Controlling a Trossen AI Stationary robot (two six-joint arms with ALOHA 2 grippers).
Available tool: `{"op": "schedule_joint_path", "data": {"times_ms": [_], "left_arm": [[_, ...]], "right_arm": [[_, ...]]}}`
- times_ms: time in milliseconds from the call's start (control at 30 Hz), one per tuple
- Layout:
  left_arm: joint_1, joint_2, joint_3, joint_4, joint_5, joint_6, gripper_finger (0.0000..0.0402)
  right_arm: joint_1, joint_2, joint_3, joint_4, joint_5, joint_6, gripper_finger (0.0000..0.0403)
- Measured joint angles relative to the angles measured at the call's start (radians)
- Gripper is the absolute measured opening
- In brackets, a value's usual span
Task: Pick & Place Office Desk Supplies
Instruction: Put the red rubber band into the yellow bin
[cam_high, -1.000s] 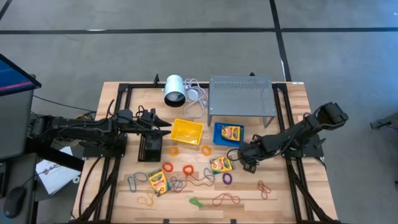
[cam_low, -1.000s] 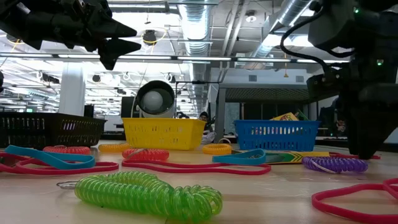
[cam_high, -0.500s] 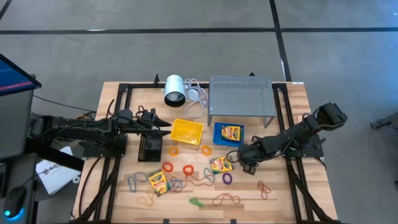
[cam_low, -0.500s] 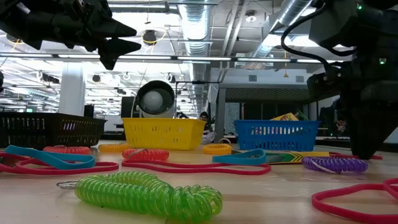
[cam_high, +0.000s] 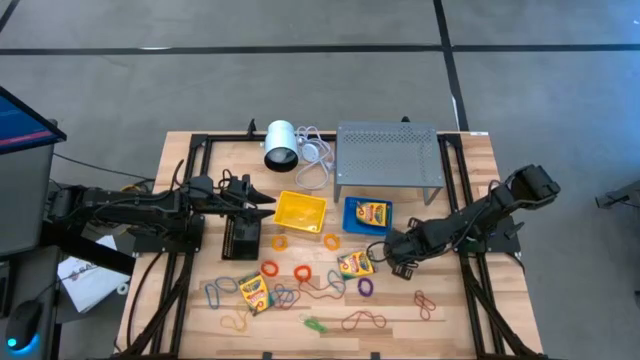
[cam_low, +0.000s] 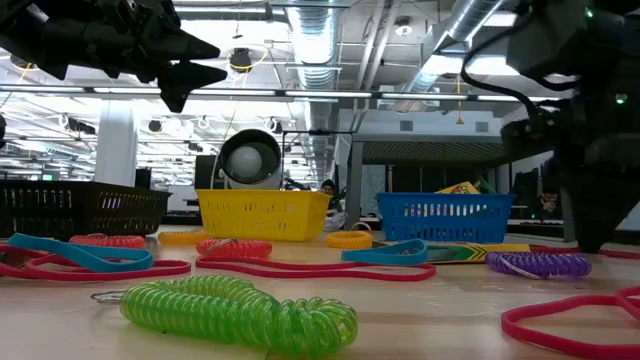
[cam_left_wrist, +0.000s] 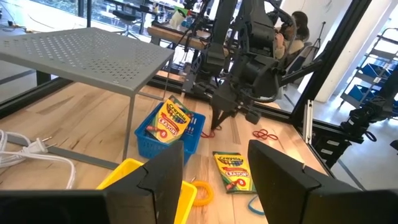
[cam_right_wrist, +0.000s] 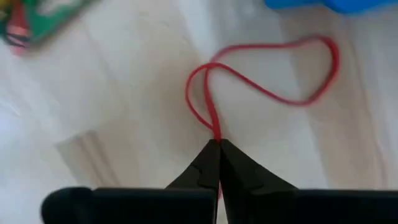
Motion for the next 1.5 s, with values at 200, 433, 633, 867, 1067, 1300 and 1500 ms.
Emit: {"op": "schedule_joint_path", "data": {"times_ms": [200, 433, 633, 867, 1067, 1300, 1500], "left_arm": [[0.0, 0.0, 0.0, 0.006, 0.006, 0.0, 0.0176], [0.0, 0.0, 0.0, 0.014, 0.014, 0.0, 0.0176], [-0.015, 0.0, 0.0, 0.079, 0.074, 0.01, 0.0176], [-0.079, 0.036, 0.001, 0.182, 0.055, 0.083, 0.0187], [-0.113, 0.184, 0.022, 0.29, 0.026, 0.122, 0.0219], [-0.144, 0.402, 0.181, 0.278, 0.025, 0.175, 0.0246], [-0.164, 0.548, 0.298, 0.263, 0.059, 0.193, 0.0251]], "right_arm": [[0.037, -0.125, 0.003, -0.05, 0.016, 0.081, 0.0], [0.088, -0.3, 0.006, -0.04, 0.03, 0.138, 0.0], [0.121, -0.434, 0.006, 0.007, 0.11, 0.16, 0.0], [0.124, -0.529, 0.006, 0.177, 0.16, 0.091, 0.0], [0.069, -0.531, 0.023, 0.393, 0.156, -0.053, 0.0], [-0.001, -0.435, 0.115, 0.428, 0.145, -0.209, 0.0], [-0.077, -0.316, 0.187, 0.498, 0.056, -0.318, 0.0]]}}
